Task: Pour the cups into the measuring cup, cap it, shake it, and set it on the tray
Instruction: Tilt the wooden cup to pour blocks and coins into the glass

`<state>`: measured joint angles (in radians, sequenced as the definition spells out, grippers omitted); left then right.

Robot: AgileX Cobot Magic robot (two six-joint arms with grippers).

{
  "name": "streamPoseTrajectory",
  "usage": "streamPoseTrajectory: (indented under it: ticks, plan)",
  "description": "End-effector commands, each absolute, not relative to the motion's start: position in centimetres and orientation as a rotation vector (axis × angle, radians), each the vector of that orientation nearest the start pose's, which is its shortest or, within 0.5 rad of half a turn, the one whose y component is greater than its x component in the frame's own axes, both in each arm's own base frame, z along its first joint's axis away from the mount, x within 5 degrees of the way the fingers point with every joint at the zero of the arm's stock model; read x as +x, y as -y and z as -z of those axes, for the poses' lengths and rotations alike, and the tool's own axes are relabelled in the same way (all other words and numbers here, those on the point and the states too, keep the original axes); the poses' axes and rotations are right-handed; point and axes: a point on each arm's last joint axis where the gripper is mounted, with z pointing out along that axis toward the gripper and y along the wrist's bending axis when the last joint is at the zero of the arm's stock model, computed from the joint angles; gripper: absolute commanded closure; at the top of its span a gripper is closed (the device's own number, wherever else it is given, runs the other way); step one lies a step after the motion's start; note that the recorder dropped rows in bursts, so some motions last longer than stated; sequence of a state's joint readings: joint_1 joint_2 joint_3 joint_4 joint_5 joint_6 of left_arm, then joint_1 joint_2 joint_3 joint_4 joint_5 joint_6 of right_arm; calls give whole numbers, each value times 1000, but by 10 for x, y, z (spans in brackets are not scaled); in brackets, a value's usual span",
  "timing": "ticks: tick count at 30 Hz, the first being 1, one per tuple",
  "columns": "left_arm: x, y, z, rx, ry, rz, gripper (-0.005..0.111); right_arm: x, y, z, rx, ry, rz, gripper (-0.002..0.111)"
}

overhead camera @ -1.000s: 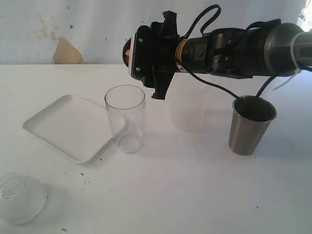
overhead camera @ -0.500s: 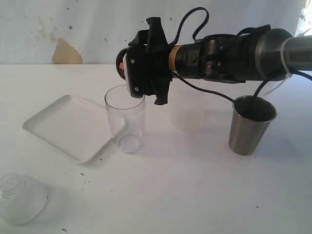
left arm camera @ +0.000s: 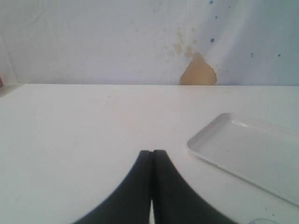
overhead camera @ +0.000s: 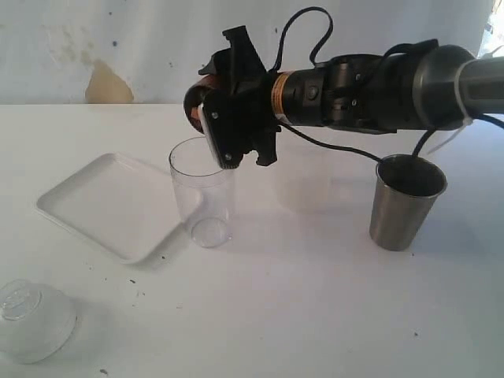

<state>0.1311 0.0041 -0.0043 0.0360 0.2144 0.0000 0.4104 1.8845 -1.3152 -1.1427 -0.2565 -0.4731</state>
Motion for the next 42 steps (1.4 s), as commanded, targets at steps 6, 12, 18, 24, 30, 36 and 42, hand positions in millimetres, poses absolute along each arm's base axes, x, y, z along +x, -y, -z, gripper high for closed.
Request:
streamPoseTrajectory:
  ticks: [6,12,18,24,30,36,42]
  plan:
    - [55,-8,-195,-84,-1686,-124,106,390,-196,-260,-1765,-822,605,108]
    - [55,-8,-195,-84,-1686,-124,106,390,-196,-260,-1820,-728,677,108]
    - [55,-8,-195,-84,-1686,-124,106,390,-196,-260,-1846,-679,714,108]
    - [55,-8,-195,-84,-1686,-124,106,389,-197,-260,-1882,-604,763,108]
    - [55,-8,-195,-84,-1686,-124,106,385,-205,-260,-1925,-512,809,108]
    - [55,-8,-195,-84,-1686,-124,106,387,-201,-258,-1958,-543,847,108]
    - [55,-8,-195,-84,-1686,-124,106,388,-200,-257,-1972,-537,865,108]
